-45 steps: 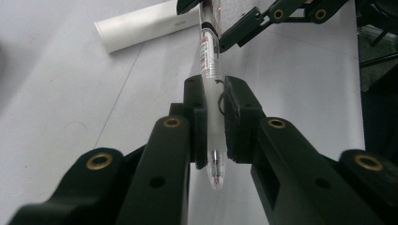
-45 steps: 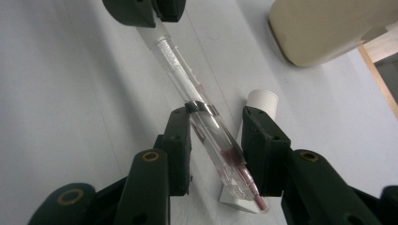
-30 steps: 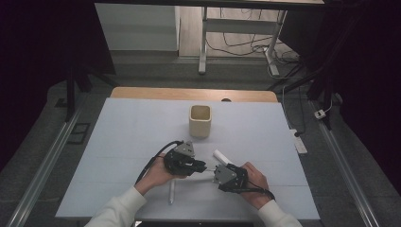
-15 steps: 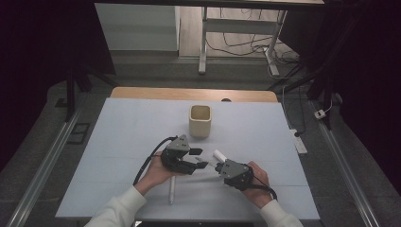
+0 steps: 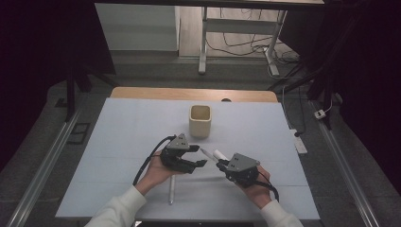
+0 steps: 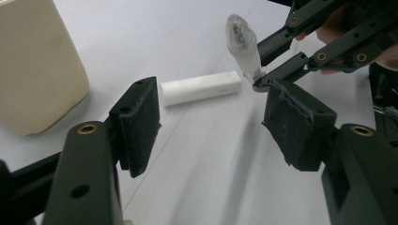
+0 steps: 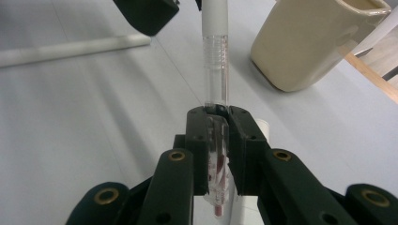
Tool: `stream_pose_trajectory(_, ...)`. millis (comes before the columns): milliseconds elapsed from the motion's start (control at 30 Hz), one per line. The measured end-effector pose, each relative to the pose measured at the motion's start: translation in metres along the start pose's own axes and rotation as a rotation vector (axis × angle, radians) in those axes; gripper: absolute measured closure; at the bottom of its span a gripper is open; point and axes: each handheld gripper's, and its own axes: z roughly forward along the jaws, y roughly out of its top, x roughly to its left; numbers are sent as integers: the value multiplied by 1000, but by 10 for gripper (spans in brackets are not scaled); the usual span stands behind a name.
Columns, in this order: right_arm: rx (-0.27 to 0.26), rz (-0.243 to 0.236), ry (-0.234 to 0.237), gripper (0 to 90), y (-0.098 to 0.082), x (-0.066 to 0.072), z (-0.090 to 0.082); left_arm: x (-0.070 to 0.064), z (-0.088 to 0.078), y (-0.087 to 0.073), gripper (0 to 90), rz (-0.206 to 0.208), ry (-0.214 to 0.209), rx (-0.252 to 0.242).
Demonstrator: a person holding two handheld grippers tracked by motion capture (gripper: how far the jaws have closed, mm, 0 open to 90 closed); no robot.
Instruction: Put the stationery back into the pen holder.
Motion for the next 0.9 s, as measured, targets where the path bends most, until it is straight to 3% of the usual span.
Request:
stream_pose_trajectory(267,7,15,19,781,0,4,5,-3,1,1,367,9,8,-24)
stream_pose_trajectory(400,17,14,20,781,-1,5,7,-3,1,1,415,4,-11,-33)
stream_pose_trajectory(600,26,10,39,781,0,9,11,-4,3,0,503,4,-44,-33)
stream_pose_trajectory(767,39,-3,45,781,-1,12,13,-4,3,0,652,13,-59,-29)
stream_pose_trajectory(900,43,-12,43,780,-1,12,13,-2,3,0,708,-4,-97,-27)
